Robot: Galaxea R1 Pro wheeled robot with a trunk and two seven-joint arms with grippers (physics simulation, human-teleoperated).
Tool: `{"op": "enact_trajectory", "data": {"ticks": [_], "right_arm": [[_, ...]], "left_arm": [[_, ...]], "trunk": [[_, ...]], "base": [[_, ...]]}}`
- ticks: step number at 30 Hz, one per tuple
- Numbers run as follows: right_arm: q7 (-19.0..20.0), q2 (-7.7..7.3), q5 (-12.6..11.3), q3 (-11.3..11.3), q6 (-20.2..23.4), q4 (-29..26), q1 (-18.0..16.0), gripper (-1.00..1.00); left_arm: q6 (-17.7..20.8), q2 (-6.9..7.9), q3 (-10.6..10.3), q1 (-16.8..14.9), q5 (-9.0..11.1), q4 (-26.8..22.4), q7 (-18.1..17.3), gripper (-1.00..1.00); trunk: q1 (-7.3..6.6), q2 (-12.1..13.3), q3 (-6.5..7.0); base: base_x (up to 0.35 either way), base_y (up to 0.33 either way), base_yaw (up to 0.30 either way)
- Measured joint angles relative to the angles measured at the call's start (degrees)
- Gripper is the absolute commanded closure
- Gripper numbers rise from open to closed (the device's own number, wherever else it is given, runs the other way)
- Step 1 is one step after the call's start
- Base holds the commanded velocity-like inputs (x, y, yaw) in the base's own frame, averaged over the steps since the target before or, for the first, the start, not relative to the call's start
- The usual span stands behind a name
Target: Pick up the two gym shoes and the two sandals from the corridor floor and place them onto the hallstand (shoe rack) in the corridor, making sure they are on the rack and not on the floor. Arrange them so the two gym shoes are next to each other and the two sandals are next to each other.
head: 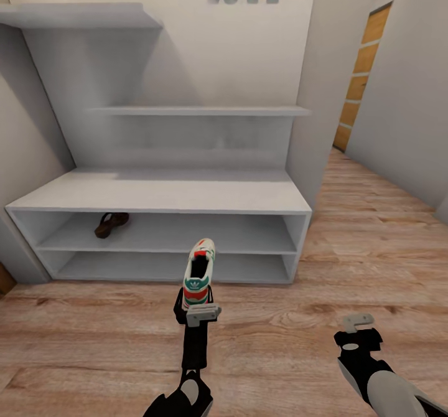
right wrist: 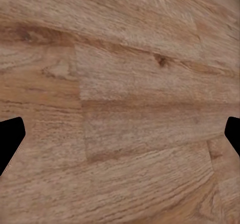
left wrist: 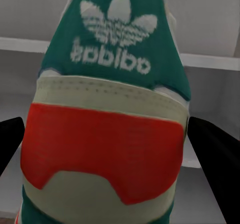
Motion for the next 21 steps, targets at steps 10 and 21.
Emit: {"op": "enact_trajectory", "data": {"ticks": [10, 21], "right_arm": [[0.0, 0.00, 0.0, 0.0, 0.0, 0.0, 0.0, -1.00], [-0.1, 0.02, 0.0, 0.0, 0.0, 1.1, 0.1, -1.00]], "left_arm": [[0.0, 0.00, 0.0, 0.0, 0.0, 0.1, 0.0, 1.00], [0.0, 0.00, 0.0, 0.0, 0.0, 0.3, -0.2, 1.00]], "trunk": [[0.00, 0.0, 0.00], [0.00, 0.0, 0.00]], "base": [[0.045, 0.000, 0.000], [0.102, 0.000, 0.000]]}}
